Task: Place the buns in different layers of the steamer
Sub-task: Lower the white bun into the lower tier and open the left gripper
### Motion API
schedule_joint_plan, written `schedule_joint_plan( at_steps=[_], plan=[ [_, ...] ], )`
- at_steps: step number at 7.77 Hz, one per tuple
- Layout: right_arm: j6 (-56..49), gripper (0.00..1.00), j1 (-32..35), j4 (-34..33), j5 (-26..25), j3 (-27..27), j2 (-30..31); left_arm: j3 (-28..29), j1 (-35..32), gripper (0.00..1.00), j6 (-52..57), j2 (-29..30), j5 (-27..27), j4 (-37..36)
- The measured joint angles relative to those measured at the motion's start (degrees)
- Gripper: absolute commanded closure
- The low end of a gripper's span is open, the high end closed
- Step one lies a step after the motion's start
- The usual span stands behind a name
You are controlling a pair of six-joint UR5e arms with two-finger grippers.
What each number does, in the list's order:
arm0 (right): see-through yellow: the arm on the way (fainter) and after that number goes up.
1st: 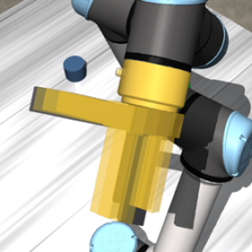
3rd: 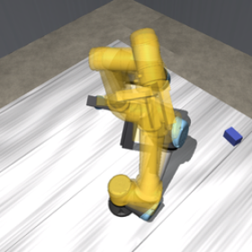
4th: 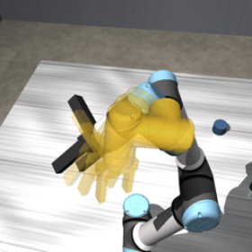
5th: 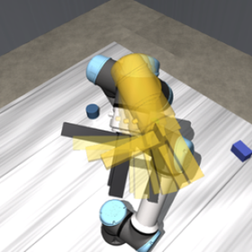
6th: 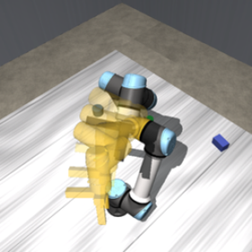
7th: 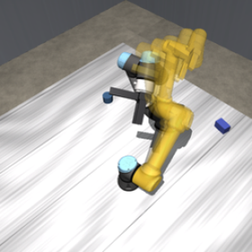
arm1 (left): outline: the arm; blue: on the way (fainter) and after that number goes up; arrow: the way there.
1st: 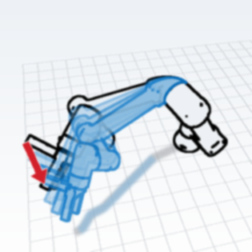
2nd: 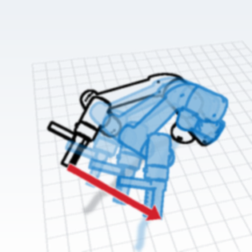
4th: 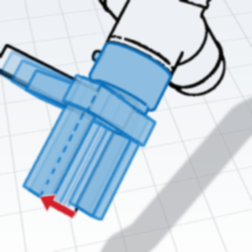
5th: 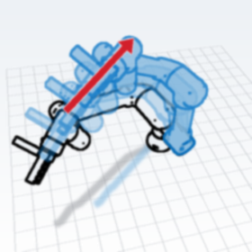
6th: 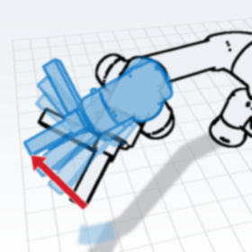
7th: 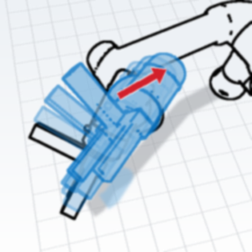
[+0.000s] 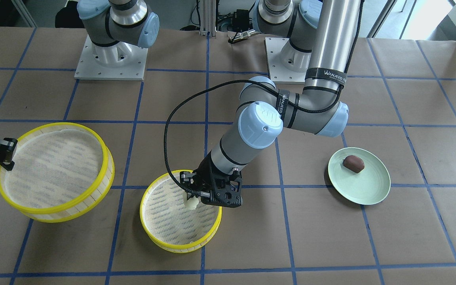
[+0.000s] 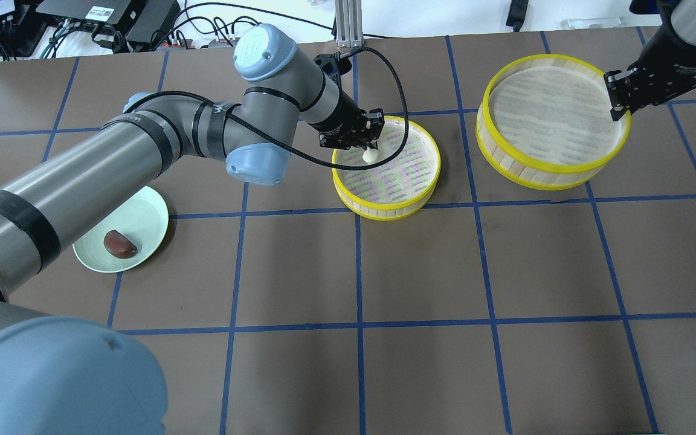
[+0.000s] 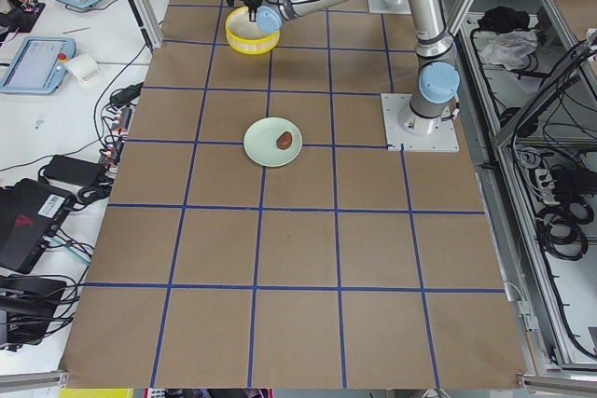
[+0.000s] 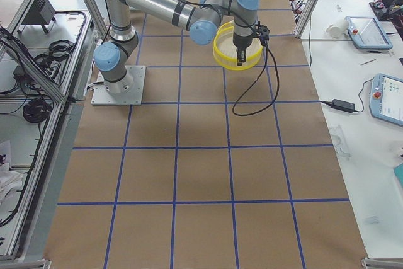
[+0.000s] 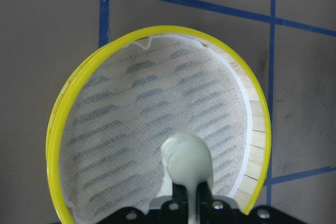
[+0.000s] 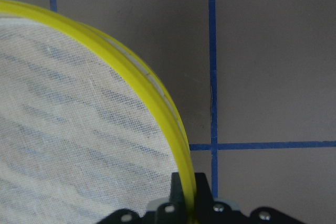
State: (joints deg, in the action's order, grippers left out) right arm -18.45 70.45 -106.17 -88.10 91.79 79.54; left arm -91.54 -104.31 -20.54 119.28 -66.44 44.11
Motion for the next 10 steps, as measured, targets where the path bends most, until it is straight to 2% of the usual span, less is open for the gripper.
schedule_joint_plan(
  at_steps=[1,2,3,4,10],
  plan=[
    [-0.1,1.00,0.0,0.0,0.1,0.0,0.0,0.5,-0.1,0.29,-0.5,0.7,0.4,0.0],
    [0.0,1.00,0.0,0.0,0.1,0.0,-0.1,0.7,-0.1,0.14,-0.8,1.0,0.7,-0.1],
    [0.0,1.00,0.0,0.0,0.1,0.1,-0.1,0.7,-0.1,0.08,-1.2,1.1,0.8,0.0],
    [-0.1,1.00,0.0,0.0,0.2,0.1,-0.1,0.8,-0.1,0.05,-1.3,1.2,0.8,0.0],
    [0.1,1.00,-0.1,0.0,0.5,0.2,0.0,0.9,-0.1,0.04,-0.7,1.2,0.9,-0.1]
  ],
)
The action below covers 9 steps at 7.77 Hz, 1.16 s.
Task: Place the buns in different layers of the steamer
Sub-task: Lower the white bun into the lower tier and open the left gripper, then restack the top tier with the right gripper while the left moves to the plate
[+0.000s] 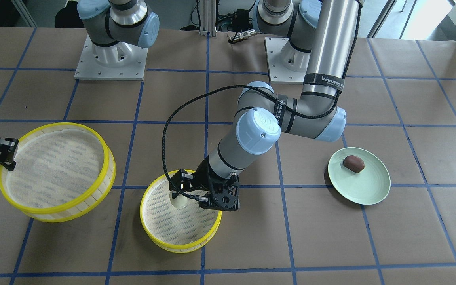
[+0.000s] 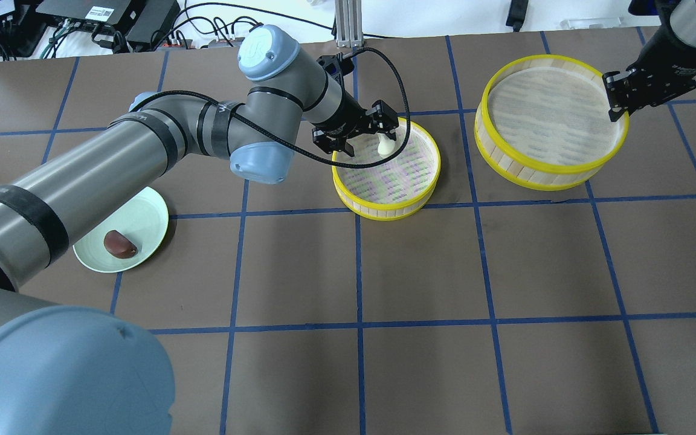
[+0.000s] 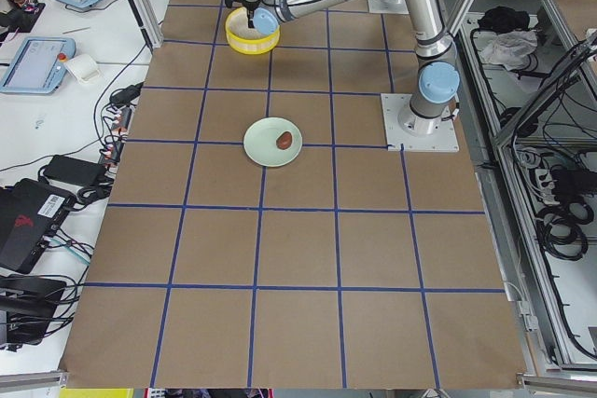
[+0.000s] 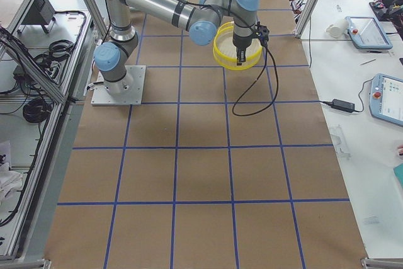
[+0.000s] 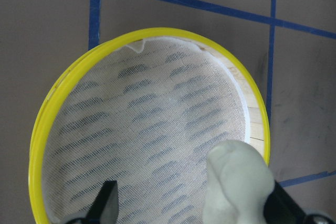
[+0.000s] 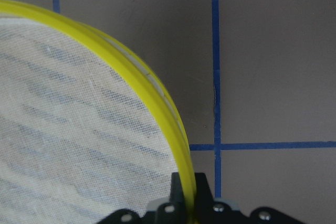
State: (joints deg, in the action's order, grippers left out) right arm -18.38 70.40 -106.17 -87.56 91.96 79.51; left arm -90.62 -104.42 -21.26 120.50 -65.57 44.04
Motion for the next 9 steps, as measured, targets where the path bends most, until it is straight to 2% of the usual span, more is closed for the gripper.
schedule_joint_plan(
  at_steps=[5,9],
  plan=[
    [0.0,1.00,0.0,0.0,0.2,0.0,0.0,1.1,0.4,0.01,0.3,-2.0,-0.8,2.2],
    [1.7,1.00,0.4,0.0,0.5,-0.1,0.1,1.3,7.6,0.00,9.9,-9.8,-14.7,18.6]
  ],
)
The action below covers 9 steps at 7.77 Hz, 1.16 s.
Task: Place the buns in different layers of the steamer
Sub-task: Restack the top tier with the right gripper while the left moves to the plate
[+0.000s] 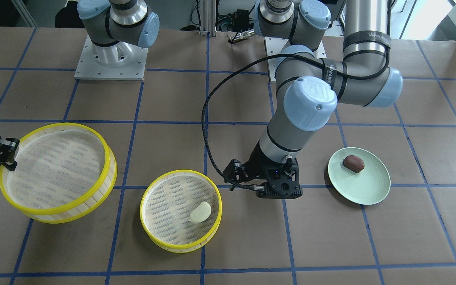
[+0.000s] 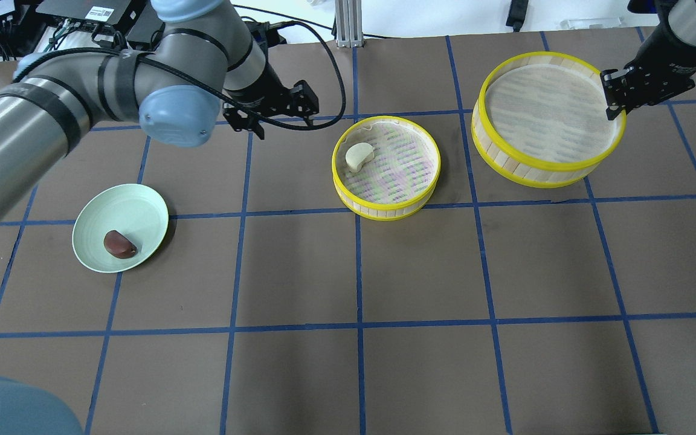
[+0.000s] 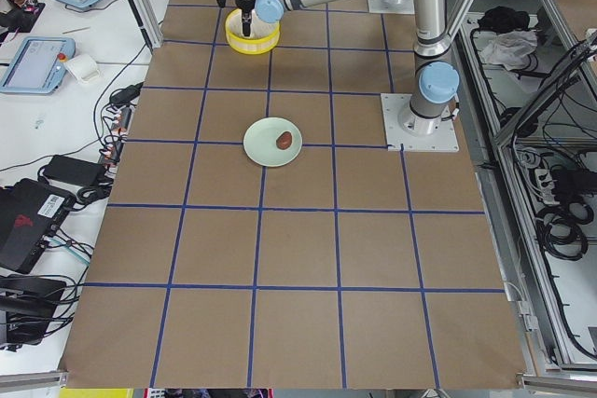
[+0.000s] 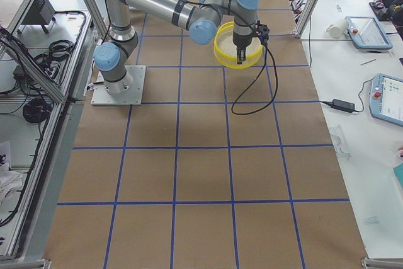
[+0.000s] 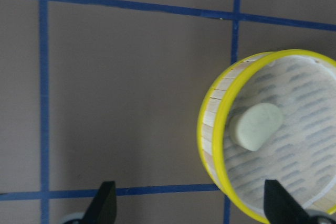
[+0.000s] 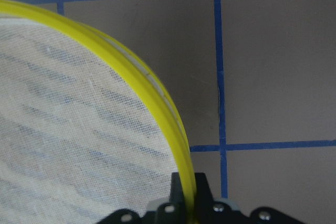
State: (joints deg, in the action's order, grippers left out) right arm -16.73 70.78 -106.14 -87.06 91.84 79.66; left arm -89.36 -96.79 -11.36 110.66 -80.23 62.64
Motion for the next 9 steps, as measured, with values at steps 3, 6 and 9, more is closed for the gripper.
schedule_joint_plan(
  at_steps=[3,6,9],
  plan=[
    [11.8,1.00,5.0,-0.5,2.7,-0.1,-0.1,-1.7,11.5,0.00,2.4,-2.8,-3.6,6.1],
    [25.8,1.00,13.7,-4.4,3.5,0.0,-2.4,-6.2,19.8,0.00,1.5,-3.1,-4.2,6.3],
    [37.1,1.00,20.9,-8.6,2.9,0.5,-7.8,-9.9,24.6,0.00,-10.4,-3.0,-7.8,6.6]
  ],
)
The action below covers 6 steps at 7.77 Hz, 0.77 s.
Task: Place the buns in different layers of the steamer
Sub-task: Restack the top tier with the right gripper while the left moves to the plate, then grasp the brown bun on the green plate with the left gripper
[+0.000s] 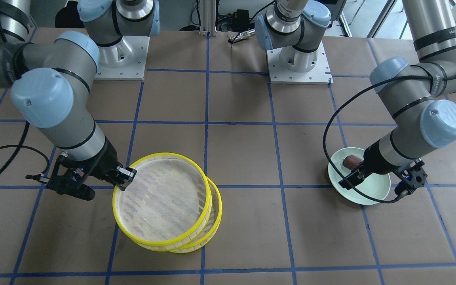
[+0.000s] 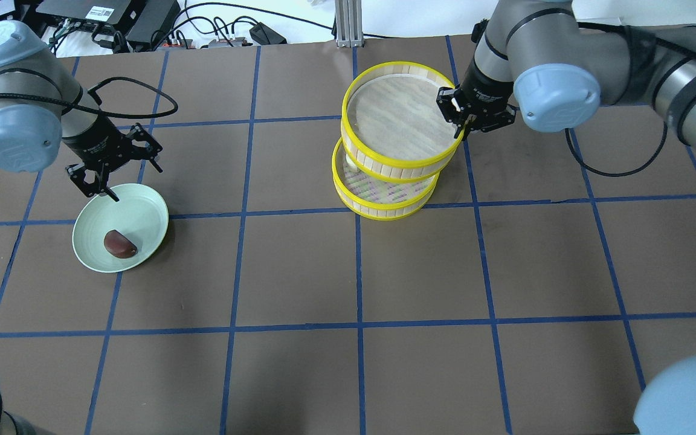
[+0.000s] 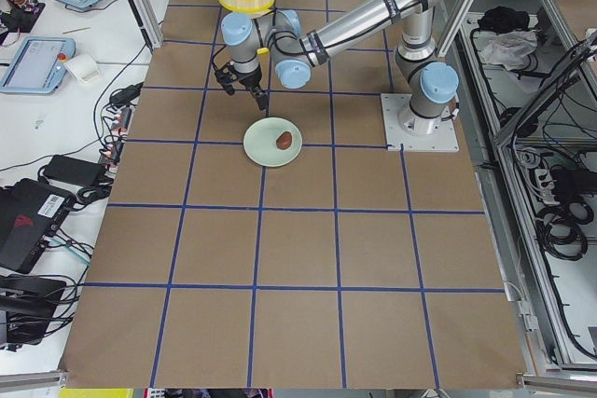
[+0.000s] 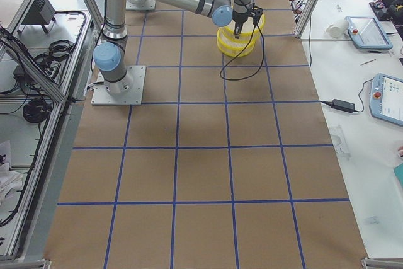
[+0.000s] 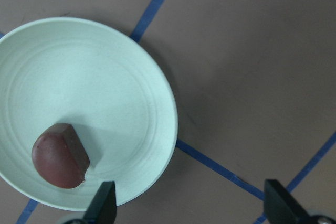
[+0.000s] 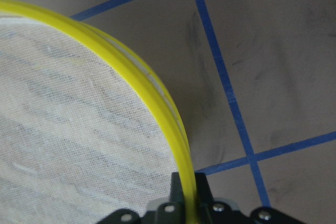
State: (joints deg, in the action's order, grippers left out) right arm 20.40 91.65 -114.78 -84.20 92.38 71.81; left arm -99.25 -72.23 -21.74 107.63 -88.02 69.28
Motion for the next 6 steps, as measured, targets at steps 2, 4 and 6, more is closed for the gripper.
schedule_joint_plan(
  at_steps=[2,4,6],
  plan=[
    [3.1,1.00,2.1,-1.2,0.2,0.3,-2.5,-1.4,1.1,0.00,-7.7,0.6,-4.7,0.9],
    [3.3,1.00,2.5,-1.7,-0.2,0.8,-3.4,-3.4,2.3,0.00,-10.3,1.9,-6.7,1.7],
    [3.3,1.00,2.6,-1.7,-1.2,1.1,-3.6,-4.5,3.1,0.07,-10.7,3.4,-7.1,1.9]
  ],
)
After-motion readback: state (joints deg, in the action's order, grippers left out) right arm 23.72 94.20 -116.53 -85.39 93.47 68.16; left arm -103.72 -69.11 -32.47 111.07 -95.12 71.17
